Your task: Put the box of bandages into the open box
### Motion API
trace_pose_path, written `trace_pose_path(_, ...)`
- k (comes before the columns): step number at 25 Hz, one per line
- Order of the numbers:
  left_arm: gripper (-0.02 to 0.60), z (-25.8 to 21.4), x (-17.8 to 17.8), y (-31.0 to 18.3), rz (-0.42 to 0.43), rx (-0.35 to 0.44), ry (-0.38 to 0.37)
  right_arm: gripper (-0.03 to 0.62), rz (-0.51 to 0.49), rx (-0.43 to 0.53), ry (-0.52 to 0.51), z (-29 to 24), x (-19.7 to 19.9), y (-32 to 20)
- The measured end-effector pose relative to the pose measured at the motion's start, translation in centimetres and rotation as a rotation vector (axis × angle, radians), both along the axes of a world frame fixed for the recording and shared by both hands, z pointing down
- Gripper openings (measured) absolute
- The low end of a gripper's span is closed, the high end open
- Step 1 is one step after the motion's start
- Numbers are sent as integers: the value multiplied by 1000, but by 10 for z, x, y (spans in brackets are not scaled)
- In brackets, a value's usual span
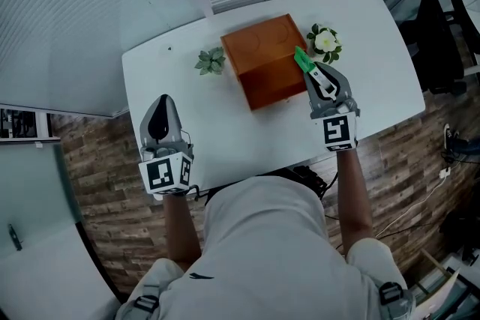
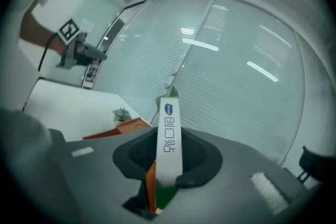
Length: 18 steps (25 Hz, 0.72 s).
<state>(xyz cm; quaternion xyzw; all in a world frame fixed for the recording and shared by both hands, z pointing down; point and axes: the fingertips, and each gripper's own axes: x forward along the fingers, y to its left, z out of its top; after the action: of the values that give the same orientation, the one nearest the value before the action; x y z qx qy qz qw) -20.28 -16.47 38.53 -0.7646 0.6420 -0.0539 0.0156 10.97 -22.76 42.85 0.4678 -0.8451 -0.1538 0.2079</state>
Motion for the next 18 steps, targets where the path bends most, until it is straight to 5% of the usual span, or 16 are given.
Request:
trace_pose_path(5, 5, 3, -8, 4, -2, 3, 11, 87, -148, -19, 485, 71, -38, -14)
trace_pose_path(8, 5, 3, -15, 6, -7, 4, 50, 91, -226, -92, 677, 112, -42, -17)
trace_pose_path(11, 5, 0, -22, 7, -11, 11, 92, 91, -259, -153, 722, 128, -43, -16)
trace_pose_path(18, 5, -1, -25, 7, -6, 18, 44, 131, -247, -193, 716, 126, -42, -16)
